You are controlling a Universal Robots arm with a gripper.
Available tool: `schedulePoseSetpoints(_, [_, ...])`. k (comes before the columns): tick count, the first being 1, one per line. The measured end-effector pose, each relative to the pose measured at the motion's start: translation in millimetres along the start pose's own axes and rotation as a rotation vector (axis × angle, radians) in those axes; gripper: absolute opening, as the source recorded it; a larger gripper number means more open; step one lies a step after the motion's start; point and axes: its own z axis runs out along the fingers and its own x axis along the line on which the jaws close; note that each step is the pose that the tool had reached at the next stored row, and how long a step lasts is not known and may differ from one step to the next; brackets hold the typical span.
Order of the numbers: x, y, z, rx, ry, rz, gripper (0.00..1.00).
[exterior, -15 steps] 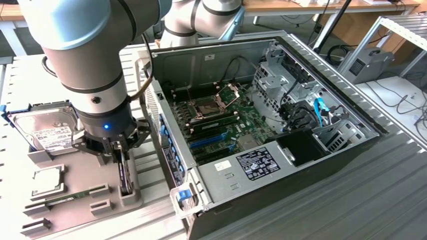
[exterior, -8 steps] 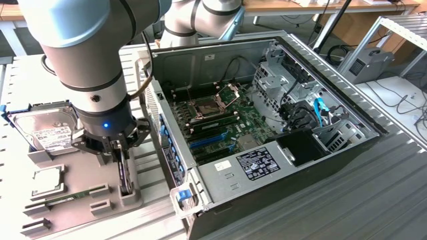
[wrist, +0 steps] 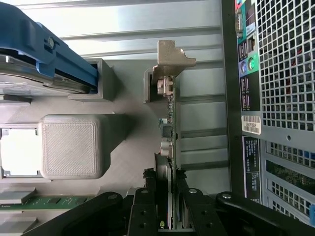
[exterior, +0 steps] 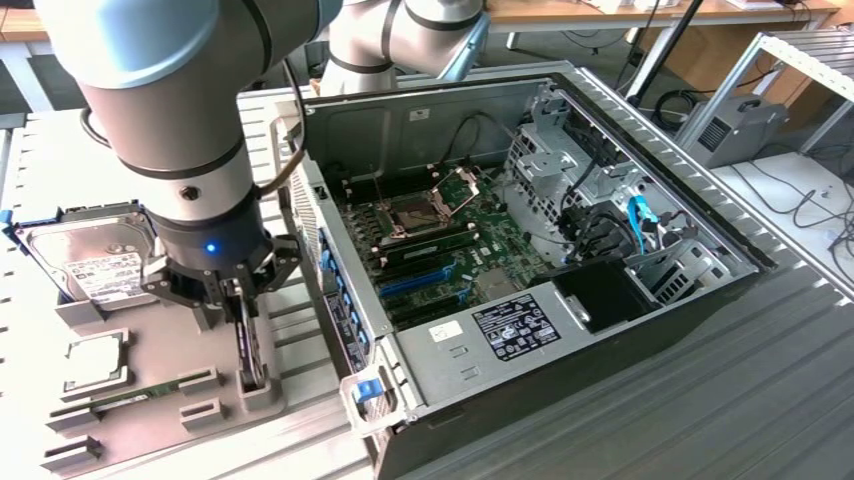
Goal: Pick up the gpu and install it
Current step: 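Pick up the gpu and move the gpu toward the slot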
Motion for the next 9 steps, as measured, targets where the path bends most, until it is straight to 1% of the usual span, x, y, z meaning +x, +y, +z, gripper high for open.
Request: schedulePoseSetpoints(9, [-0.1, 0.1, -4.0, 0.0, 0.0, 0.0, 0.26])
